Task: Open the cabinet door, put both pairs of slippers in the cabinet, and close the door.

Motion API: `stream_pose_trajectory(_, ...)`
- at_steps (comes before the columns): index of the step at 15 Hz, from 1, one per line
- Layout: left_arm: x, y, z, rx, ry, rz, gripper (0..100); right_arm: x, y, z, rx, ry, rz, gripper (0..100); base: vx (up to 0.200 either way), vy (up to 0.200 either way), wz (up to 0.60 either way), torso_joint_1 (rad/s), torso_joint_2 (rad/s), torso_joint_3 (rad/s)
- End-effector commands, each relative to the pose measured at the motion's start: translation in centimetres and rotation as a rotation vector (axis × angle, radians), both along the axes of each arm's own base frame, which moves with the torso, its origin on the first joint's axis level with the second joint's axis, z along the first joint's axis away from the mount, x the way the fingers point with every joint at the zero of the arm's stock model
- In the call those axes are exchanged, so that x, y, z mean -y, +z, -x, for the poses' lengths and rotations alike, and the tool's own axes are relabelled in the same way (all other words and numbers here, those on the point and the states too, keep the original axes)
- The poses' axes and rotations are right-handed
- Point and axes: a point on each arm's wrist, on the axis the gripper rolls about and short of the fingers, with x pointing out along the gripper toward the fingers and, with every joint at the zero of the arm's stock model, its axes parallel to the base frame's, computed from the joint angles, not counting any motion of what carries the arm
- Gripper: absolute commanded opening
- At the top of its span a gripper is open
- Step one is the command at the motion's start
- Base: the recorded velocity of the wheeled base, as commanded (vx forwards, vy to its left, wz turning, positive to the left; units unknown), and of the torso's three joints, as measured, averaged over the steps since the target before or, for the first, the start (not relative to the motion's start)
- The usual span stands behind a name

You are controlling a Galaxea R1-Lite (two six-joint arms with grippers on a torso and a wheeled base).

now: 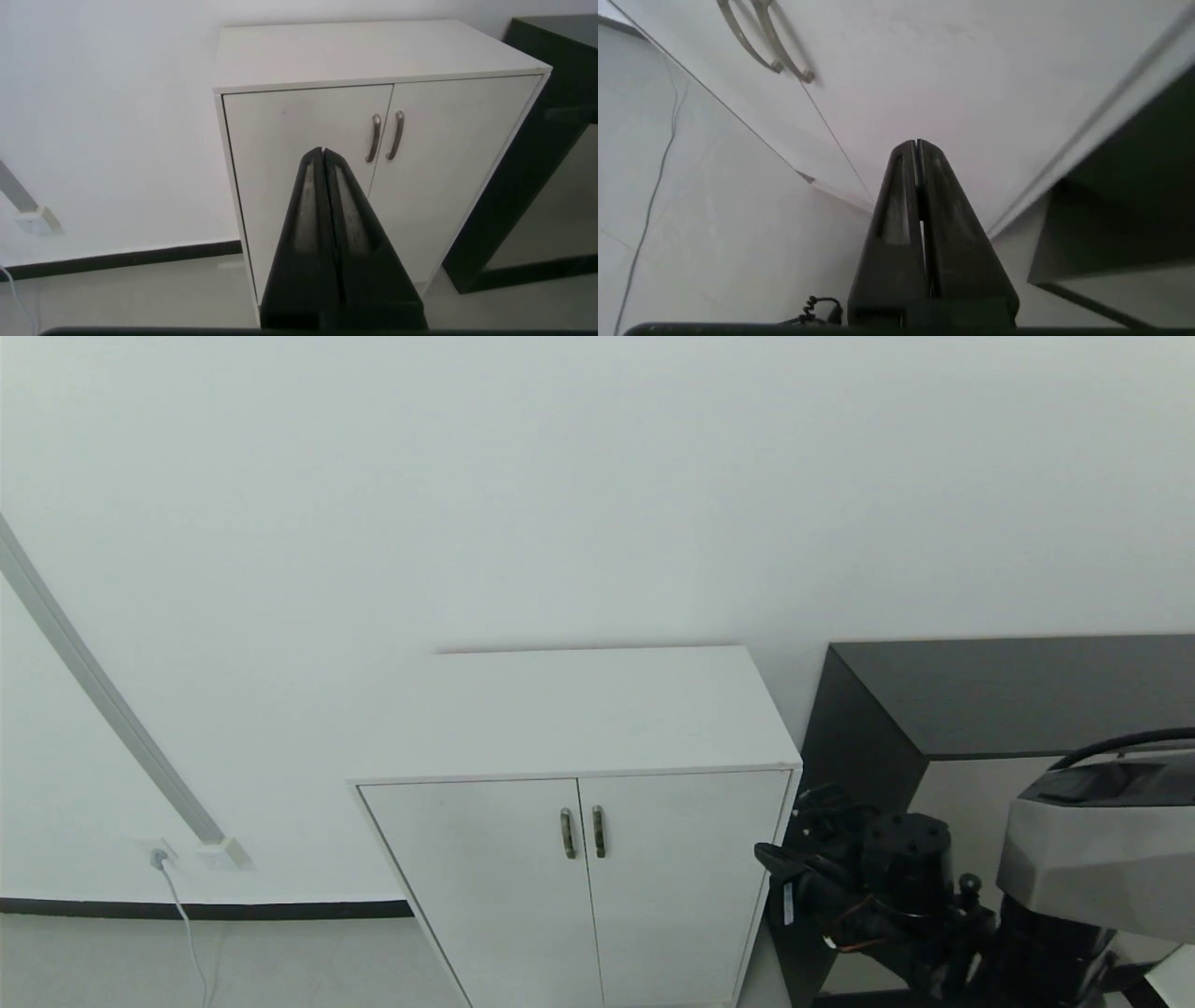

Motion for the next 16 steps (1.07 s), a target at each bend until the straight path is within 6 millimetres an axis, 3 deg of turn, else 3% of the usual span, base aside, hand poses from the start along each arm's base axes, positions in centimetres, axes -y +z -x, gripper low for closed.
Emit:
stream_pose_trajectory(1,0.0,0.0,0.0,-0.001,0.001,0.000,0,3.4,0.2,2.9,-0.024,-0.057,0.018,0,0.000,0.000,0.00,0.000,0.00,0.000)
stream_pose_trajectory(10,0.0,0.0,0.0,-0.001,0.001,0.000,0,9.9,1.8,6.5,-0.081,-0.257,0.052,0,0.000,0.000,0.00,0.000,0.00,0.000)
stream_pose_trajectory(14,0.0,0.0,0.0,-0.001,-0.001,0.000,0,14.5,3.9,6.0,0.004,-0.468,0.011,0,0.000,0.000,0.00,0.000,0.00,0.000)
stream_pose_trajectory(16,0.0,0.0,0.0,-0.001,-0.001,-0.002,0,15.3,4.6,6.6,0.008,-0.501,0.012,0,0.000,0.000,0.00,0.000,0.00,0.000)
